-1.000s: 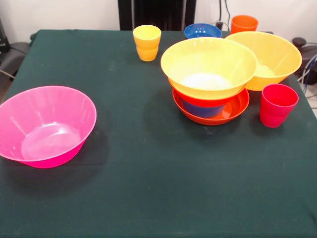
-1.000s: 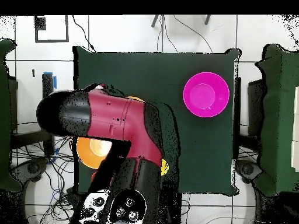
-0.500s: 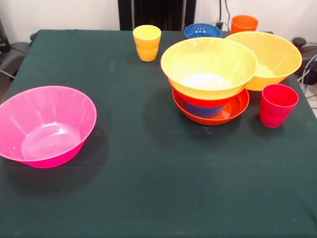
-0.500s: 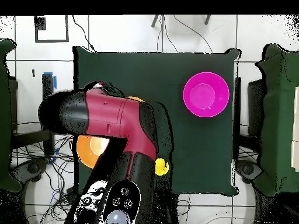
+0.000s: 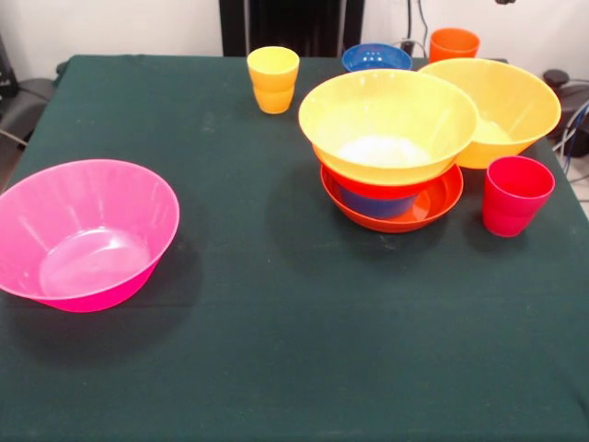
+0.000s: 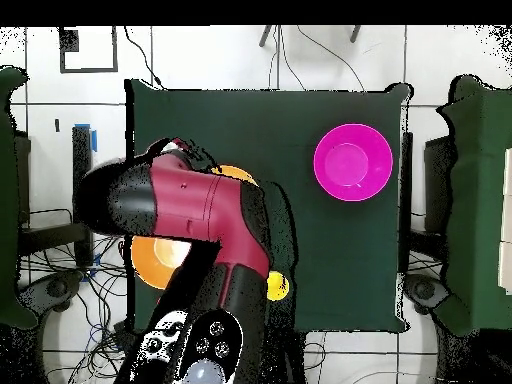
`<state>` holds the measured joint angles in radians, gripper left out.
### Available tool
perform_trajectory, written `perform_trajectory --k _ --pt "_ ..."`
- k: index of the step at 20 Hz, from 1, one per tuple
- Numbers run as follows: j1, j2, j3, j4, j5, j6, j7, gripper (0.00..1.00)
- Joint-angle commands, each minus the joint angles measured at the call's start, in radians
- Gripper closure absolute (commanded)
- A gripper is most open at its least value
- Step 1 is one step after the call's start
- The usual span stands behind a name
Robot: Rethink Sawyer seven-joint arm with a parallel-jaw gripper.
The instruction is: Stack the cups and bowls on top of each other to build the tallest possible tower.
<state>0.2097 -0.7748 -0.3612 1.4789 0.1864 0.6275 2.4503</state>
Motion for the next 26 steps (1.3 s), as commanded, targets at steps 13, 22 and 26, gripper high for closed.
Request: perform_trajectory --k 13,22,26 --pt "-0.081 0.031 0.163 0.223 0.006 -0.159 0.029 0.00" --pt "-0.139 0.023 0.217 0.254 -0.019 -0.196 0.006 0.00" --pt "-0.144 0.019 0.229 0.284 -0.026 -0.221 0.016 0.00"
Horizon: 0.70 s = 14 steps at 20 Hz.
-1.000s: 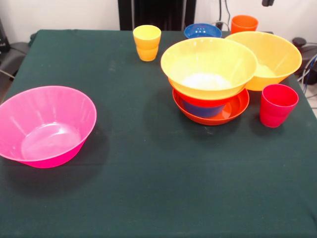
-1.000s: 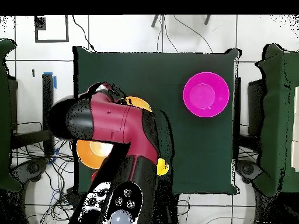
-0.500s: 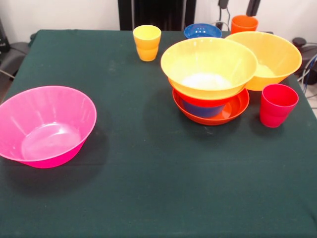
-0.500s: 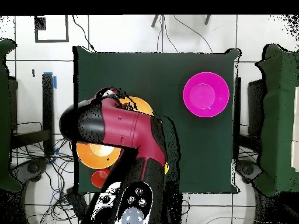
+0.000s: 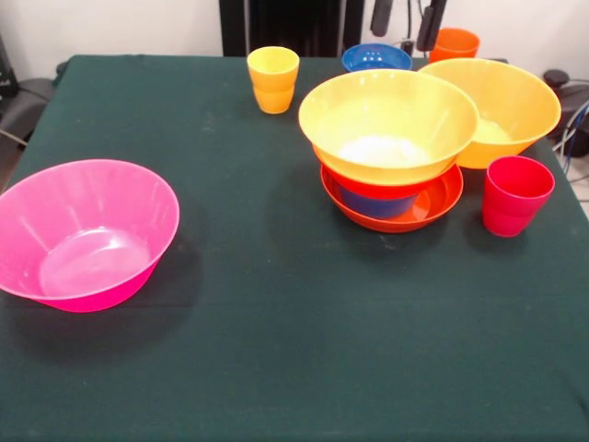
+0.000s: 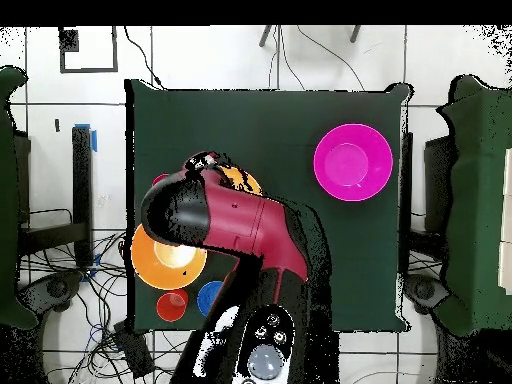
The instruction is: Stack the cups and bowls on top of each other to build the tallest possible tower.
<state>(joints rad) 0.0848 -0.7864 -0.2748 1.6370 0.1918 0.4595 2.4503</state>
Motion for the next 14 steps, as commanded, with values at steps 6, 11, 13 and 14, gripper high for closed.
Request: perform_trajectory --k 6,11,13,14 --pt "-0.036 0.022 0.167 0.176 -0.038 -0.077 0.015 0.00" --pt "-0.055 0.021 0.196 0.234 -0.042 -0.135 0.022 0.00" --pt "-0.054 0.020 0.196 0.243 -0.043 -0.136 0.026 0.00" --pt "-0.052 0.020 0.195 0.242 -0.042 -0.129 0.027 0.00"
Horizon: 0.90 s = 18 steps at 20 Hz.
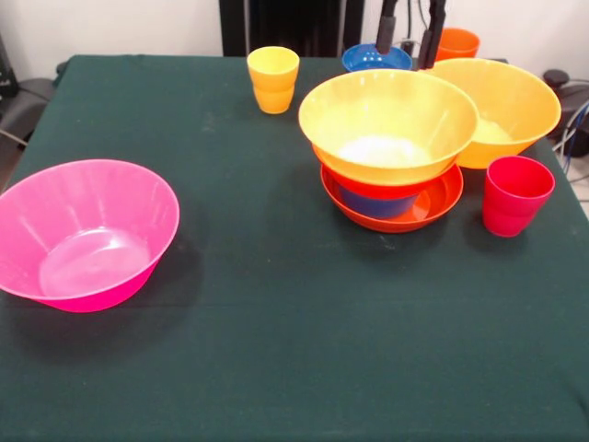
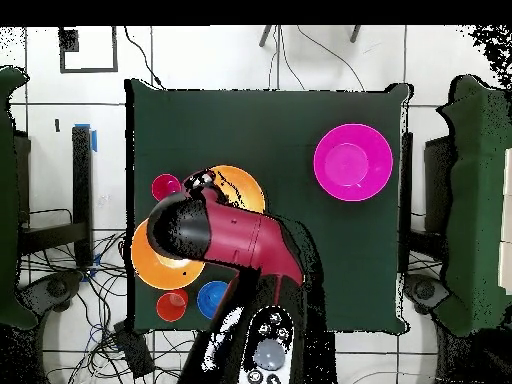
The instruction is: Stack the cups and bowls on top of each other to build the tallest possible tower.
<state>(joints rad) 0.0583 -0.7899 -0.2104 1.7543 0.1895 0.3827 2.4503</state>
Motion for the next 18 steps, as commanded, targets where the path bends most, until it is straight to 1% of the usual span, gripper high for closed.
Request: perform_trajectory --k 1,12,18 --pt "-0.024 0.024 0.129 0.128 -0.040 -0.049 0.029 0.00" --pt "-0.024 0.024 0.139 0.163 -0.038 -0.059 0.036 0.00" --pt "-0.013 0.010 0.133 0.177 -0.034 -0.034 0.038 0.00"
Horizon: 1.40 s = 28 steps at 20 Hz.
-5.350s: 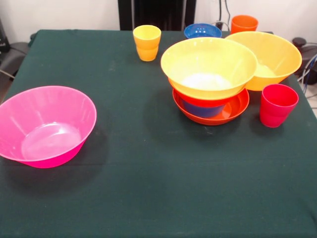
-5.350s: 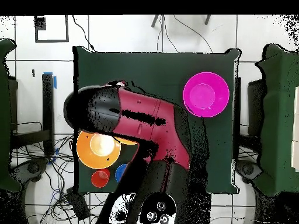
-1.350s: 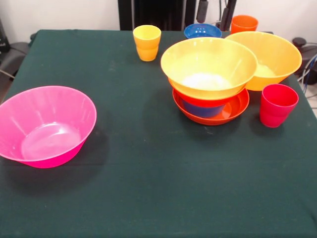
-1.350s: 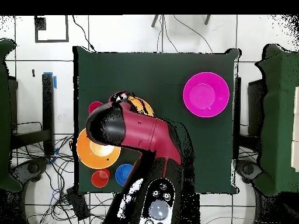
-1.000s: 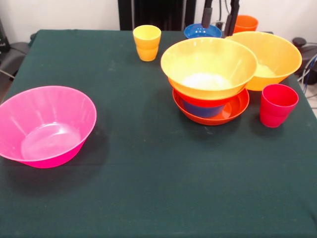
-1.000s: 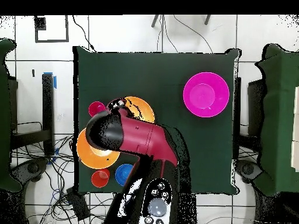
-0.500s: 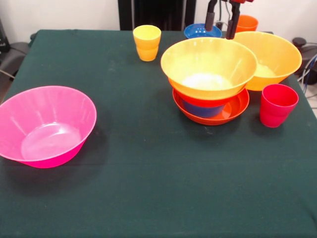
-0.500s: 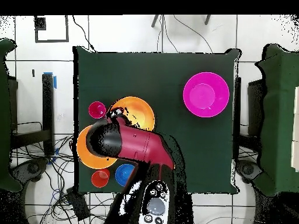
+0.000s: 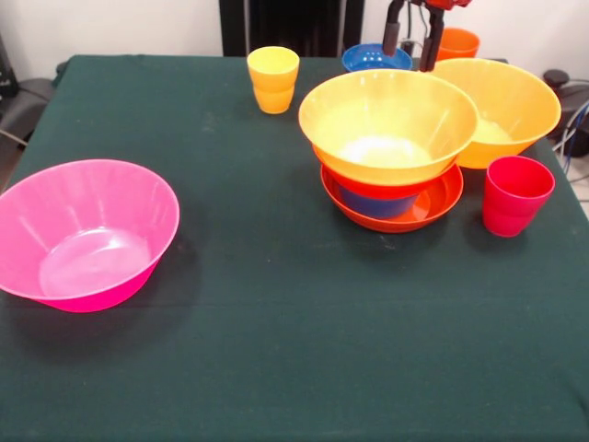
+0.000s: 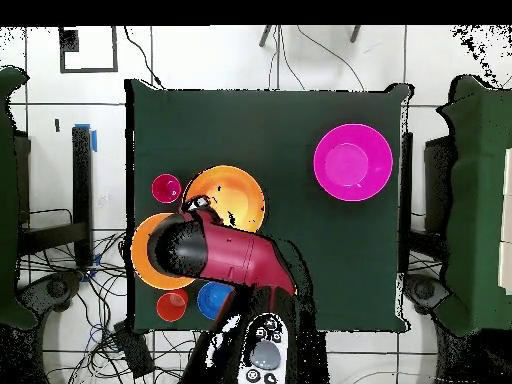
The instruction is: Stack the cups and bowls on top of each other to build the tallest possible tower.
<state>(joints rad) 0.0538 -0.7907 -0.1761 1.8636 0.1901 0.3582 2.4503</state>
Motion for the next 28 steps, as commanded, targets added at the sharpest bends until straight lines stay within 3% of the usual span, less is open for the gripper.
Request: perform_trajectory --k 1,28 --pt "-0.010 0.010 0.100 0.073 -0.035 -0.009 0.038 0.00" --pt "0.004 -0.022 0.100 0.189 -0.027 0.036 0.050 0.00"
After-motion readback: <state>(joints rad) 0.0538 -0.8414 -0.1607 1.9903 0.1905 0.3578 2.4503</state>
